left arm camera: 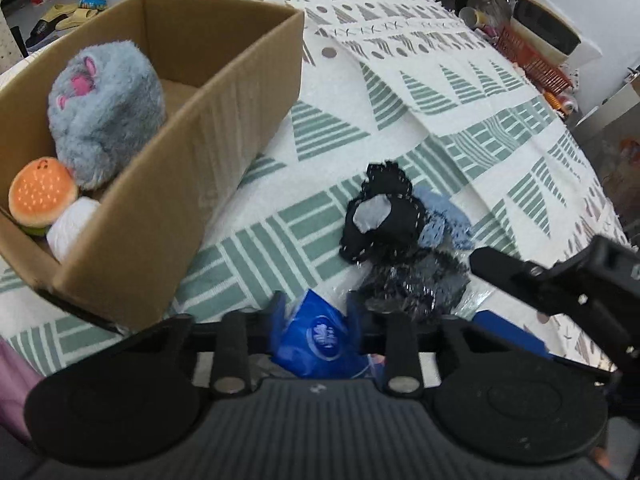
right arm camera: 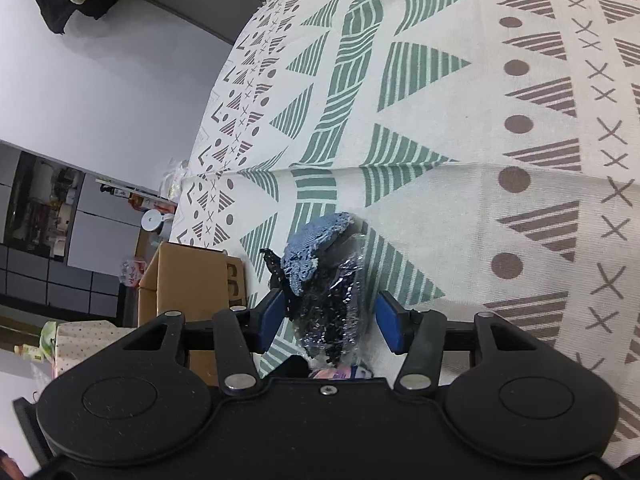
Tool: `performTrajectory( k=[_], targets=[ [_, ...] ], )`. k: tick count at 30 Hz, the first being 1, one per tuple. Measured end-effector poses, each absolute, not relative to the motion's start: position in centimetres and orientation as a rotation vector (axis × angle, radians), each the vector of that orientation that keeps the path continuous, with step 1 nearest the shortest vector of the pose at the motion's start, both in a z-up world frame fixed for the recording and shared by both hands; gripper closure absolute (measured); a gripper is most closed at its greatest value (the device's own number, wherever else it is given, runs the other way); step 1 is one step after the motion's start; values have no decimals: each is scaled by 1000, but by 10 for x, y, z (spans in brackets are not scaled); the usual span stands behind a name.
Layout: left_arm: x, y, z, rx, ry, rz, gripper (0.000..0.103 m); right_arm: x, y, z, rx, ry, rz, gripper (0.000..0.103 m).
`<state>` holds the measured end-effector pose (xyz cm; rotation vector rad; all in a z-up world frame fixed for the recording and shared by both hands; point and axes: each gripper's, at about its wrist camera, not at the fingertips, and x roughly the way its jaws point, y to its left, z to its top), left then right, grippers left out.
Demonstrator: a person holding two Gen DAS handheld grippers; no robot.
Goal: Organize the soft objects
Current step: 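Grasp the black plastic bag with the right gripper while the left gripper approaches the blue tissue pack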
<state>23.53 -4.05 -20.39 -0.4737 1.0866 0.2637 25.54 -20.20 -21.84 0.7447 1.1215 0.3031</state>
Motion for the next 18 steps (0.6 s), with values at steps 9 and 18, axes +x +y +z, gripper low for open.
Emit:
performTrajectory(
  k=[9, 18],
  targets=[
    [236, -27, -185, -498, 1058, 222, 103, 262, -190, -226, 728, 1155, 298, 57],
    [233, -24, -194, -538, 1147, 174, 89, 253, -189, -223, 676, 1130, 262, 80]
  ],
)
